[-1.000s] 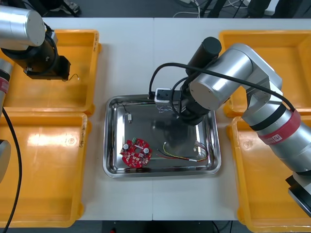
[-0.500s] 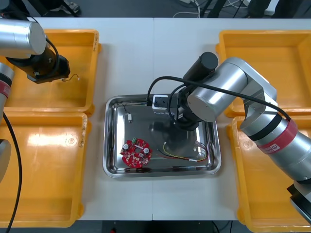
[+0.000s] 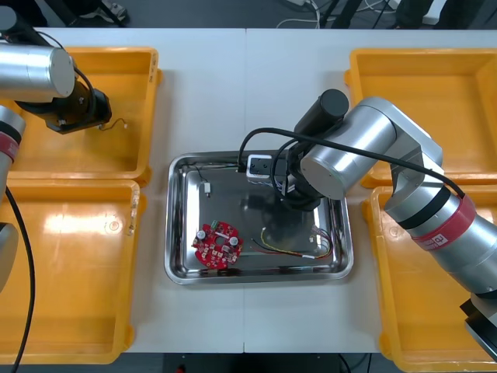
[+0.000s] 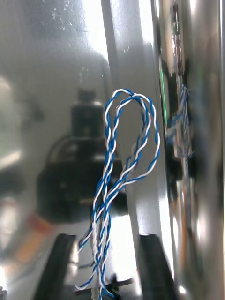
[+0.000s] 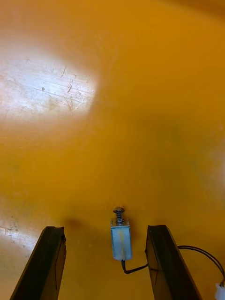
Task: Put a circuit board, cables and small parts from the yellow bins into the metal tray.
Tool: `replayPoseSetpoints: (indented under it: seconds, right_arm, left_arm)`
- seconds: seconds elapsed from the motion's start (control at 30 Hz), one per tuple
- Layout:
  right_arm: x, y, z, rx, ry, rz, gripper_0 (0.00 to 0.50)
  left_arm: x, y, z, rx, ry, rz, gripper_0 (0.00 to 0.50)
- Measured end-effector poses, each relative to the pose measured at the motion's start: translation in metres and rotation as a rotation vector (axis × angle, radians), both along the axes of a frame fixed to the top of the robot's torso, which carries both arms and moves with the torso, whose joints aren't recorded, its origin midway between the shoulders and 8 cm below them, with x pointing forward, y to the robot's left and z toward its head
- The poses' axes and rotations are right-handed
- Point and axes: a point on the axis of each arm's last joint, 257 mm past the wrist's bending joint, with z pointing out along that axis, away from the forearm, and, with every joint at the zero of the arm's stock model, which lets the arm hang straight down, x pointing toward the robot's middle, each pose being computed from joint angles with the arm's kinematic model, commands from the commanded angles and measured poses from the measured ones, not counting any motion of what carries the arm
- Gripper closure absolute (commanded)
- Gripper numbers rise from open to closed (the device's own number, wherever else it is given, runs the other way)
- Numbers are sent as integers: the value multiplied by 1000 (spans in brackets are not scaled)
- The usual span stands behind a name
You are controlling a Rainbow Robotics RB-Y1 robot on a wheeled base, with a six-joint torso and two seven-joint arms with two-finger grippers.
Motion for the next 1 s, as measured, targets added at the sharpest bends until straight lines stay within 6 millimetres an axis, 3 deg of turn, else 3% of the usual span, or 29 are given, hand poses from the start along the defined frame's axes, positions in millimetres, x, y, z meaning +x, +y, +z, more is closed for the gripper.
replayPoseSetpoints:
  seconds: [0.4, 0.57, 0.8, 0.87, 0.97, 1.0]
  right_arm:
    - [-3, -7, -3, -23, 15, -11, 0]
    - [-18, -23, -2, -81, 71, -31, 0]
    - [-39, -44, 20, -124, 138, -80, 0]
    - [-43, -50, 28, -127, 159, -116, 0]
    - [-47, -53, 43, -94, 187, -204, 0]
    - [-46, -53, 49, -74, 187, -235, 0]
  left_arm:
    - [-2, -3, -8, 27, 19, -16, 0]
    - [-2, -2, -9, 27, 21, -14, 0]
    - [-2, -2, -9, 27, 22, -14, 0]
    - [-2, -2, -9, 28, 21, -14, 55]
    - [-2, -2, -9, 28, 20, -14, 228]
    - [-1, -2, -9, 28, 18, -14, 311]
